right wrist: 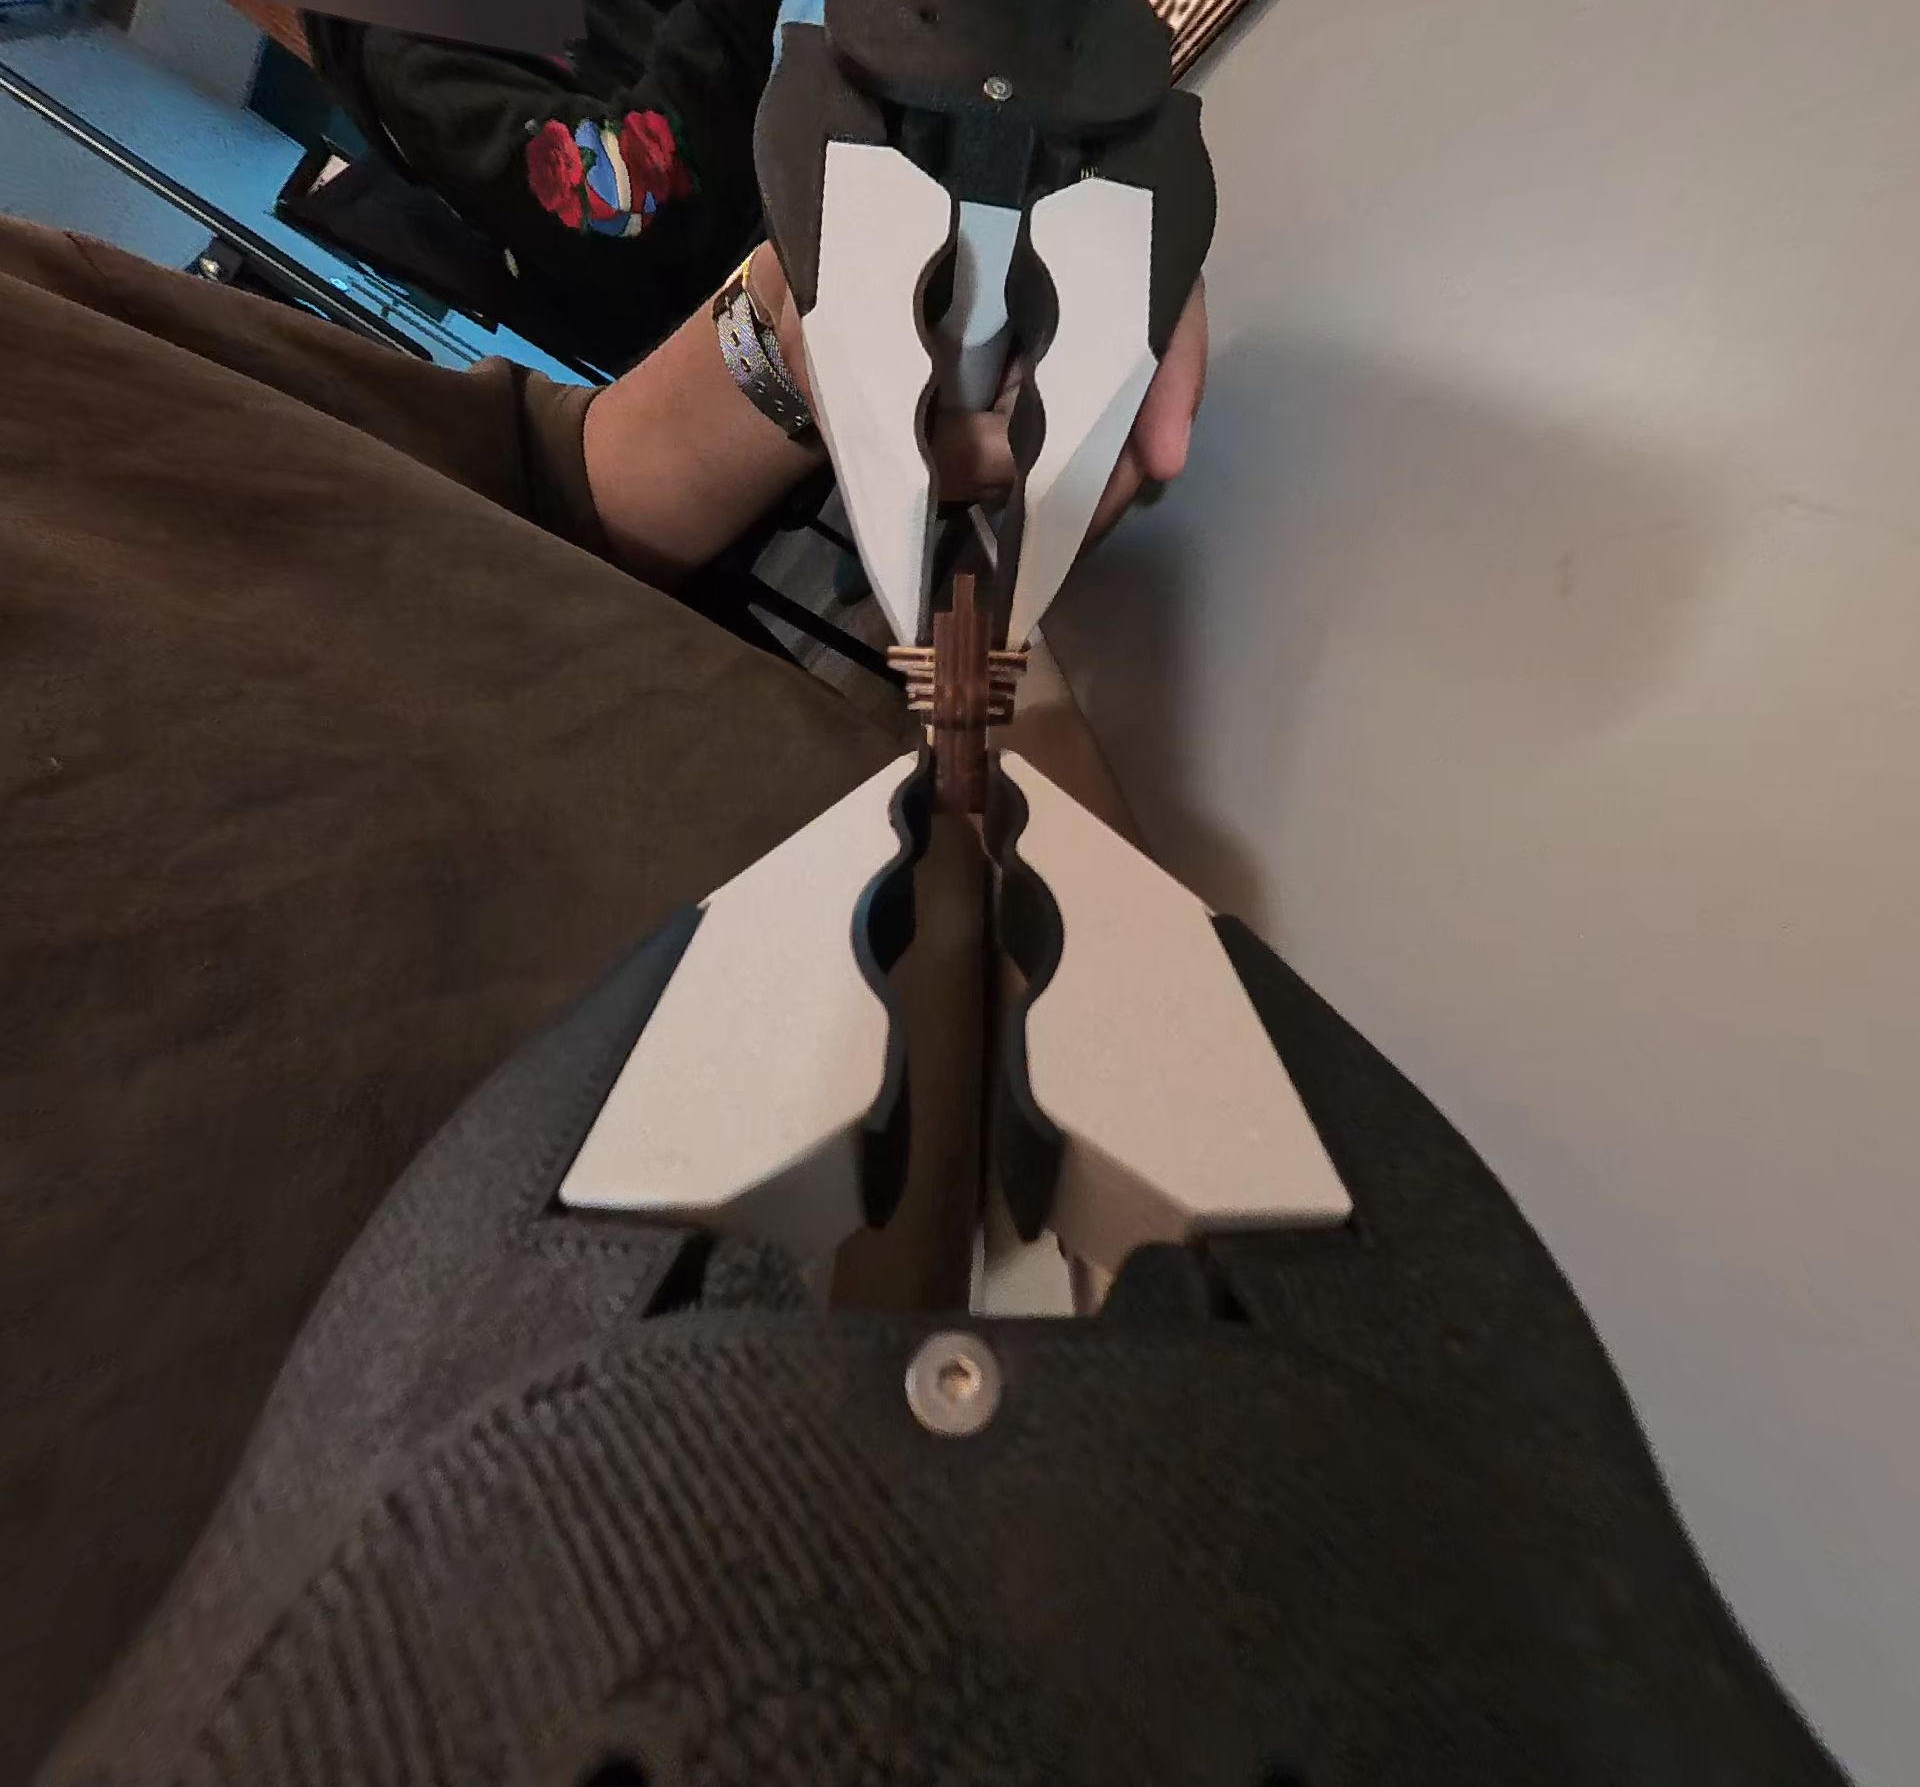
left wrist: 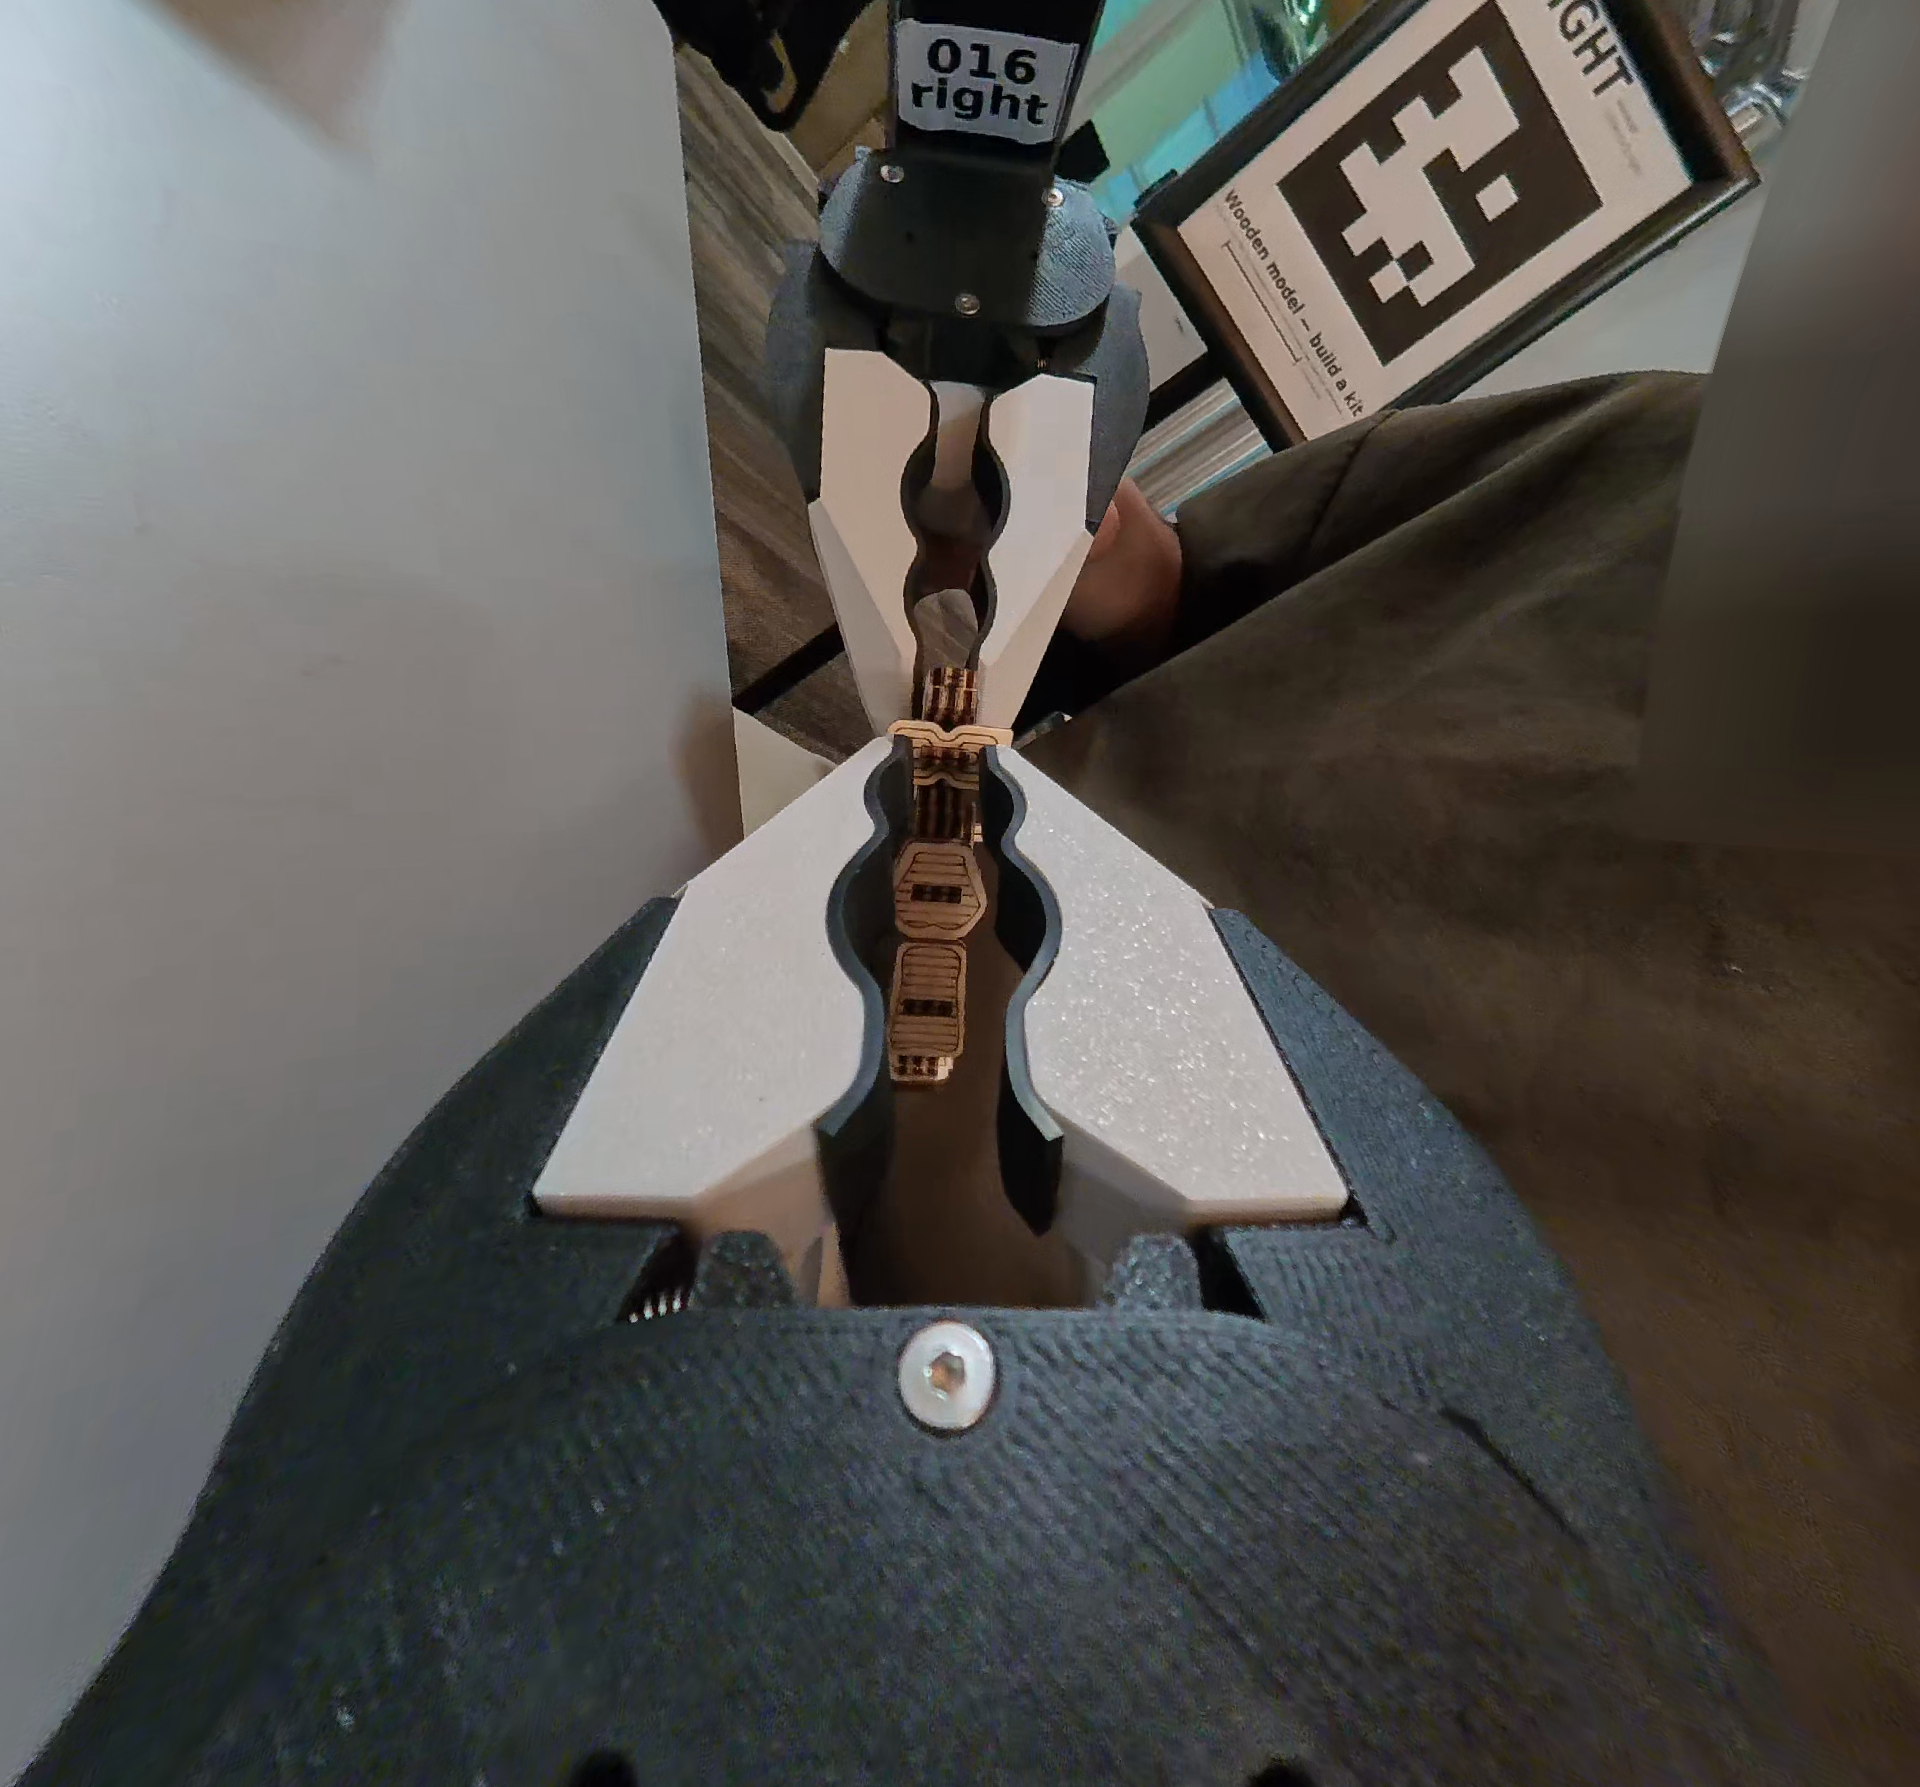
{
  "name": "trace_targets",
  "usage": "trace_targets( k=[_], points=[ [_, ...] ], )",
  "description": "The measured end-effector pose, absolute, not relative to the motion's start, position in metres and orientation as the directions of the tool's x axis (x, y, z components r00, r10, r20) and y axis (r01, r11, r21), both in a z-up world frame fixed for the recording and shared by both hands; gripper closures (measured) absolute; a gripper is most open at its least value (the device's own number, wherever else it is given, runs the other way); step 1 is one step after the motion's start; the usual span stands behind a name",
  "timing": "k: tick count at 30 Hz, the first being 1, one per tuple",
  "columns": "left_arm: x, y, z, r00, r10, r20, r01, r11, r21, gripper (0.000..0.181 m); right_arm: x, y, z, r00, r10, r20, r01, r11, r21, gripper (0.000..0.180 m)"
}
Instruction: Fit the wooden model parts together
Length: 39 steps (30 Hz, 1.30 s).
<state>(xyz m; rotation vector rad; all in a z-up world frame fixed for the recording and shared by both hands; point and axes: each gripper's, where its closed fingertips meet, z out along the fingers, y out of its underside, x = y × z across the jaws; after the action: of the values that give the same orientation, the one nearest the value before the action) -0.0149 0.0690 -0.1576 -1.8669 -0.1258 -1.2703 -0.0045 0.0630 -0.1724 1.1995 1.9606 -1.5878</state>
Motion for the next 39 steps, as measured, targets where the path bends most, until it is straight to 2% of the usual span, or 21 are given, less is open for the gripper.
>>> trace_targets(
  k=[9, 14, 18, 24, 31, 34, 39],
  points=[
    [-0.006, 0.071, -0.157, 0.518, -0.359, 0.776, 0.464, -0.645, -0.608, 0.17, 0.001, 0.053, -0.177, -0.591, 0.388, -0.707, 0.782, 0.061, -0.62, 0.172],
    [-0.015, 0.076, -0.158, 0.563, -0.344, 0.752, 0.478, -0.607, -0.635, 0.157, -0.003, 0.057, -0.174, -0.581, 0.39, -0.714, 0.782, 0.024, -0.623, 0.172],
    [-0.028, 0.08, -0.148, 0.541, -0.343, 0.768, 0.554, -0.541, -0.632, 0.144, -0.01, 0.063, -0.173, -0.569, 0.404, -0.717, 0.778, -0.02, -0.628, 0.172],
    [-0.056, 0.082, -0.132, 0.549, -0.34, 0.763, 0.649, -0.402, -0.646, 0.138, -0.026, 0.081, -0.162, -0.555, 0.414, -0.722, 0.739, -0.153, -0.656, 0.172],
    [-0.051, 0.084, -0.135, 0.527, -0.348, 0.775, 0.657, -0.411, -0.632, 0.138, -0.036, 0.096, -0.143, -0.549, 0.364, -0.752, 0.696, -0.299, -0.653, 0.172],
    [-0.048, 0.086, -0.133, 0.529, -0.363, 0.767, 0.658, -0.396, -0.641, 0.14, -0.04, 0.101, -0.132, -0.599, 0.384, -0.703, 0.625, -0.326, -0.71, 0.172],
    [-0.044, 0.087, -0.118, 0.513, -0.428, 0.744, 0.676, -0.332, -0.657, 0.155, -0.041, 0.105, -0.112, -0.678, 0.429, -0.596, 0.483, -0.352, -0.802, 0.173]
  ],
)
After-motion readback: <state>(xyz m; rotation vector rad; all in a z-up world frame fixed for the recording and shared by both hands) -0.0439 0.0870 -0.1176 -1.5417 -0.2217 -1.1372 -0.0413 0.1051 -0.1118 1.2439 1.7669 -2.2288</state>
